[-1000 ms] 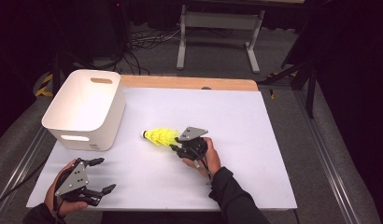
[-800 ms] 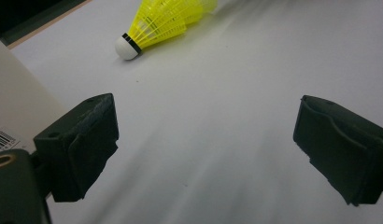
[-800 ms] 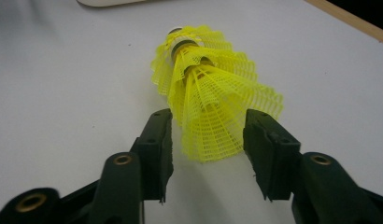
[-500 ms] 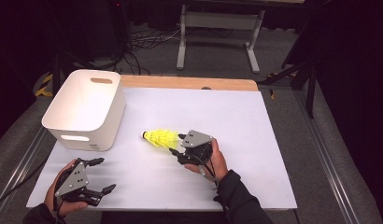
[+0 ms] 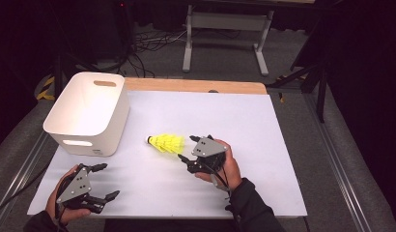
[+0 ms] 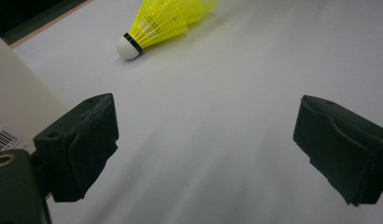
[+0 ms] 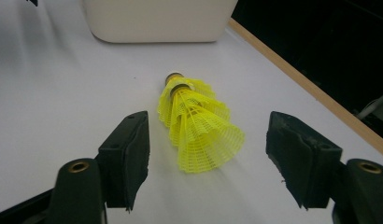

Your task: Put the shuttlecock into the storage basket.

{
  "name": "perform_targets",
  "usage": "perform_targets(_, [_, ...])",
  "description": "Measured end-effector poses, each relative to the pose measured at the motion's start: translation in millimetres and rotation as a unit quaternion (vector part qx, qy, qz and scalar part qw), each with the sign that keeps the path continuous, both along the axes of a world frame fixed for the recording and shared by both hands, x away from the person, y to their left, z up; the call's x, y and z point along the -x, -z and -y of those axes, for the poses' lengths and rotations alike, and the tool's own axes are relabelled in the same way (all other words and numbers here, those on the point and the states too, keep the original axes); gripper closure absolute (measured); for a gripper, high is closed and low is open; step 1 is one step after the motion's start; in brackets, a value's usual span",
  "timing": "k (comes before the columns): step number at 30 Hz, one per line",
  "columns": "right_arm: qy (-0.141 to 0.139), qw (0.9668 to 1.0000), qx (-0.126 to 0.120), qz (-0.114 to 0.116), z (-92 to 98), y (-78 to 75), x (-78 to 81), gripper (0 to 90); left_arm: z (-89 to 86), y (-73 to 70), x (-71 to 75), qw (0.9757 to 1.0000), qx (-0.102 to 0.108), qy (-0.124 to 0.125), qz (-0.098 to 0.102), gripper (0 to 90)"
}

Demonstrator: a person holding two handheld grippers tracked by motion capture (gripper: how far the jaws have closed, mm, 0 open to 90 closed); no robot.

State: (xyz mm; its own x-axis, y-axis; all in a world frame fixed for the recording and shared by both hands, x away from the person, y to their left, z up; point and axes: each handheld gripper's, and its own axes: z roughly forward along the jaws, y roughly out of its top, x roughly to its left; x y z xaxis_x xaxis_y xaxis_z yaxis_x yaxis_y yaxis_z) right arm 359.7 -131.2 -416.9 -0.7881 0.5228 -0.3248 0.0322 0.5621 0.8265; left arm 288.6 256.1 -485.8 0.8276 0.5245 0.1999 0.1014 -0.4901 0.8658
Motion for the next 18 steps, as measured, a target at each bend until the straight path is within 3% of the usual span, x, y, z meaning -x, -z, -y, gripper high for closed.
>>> perform_targets(18, [0.033, 0.9992, -0.004, 0.023, 33.9, -6.5, 18.3, 24.7, 0.5, -0.1, 0.3, 1.0000, 0.001, -0.001, 0.000, 7.3])
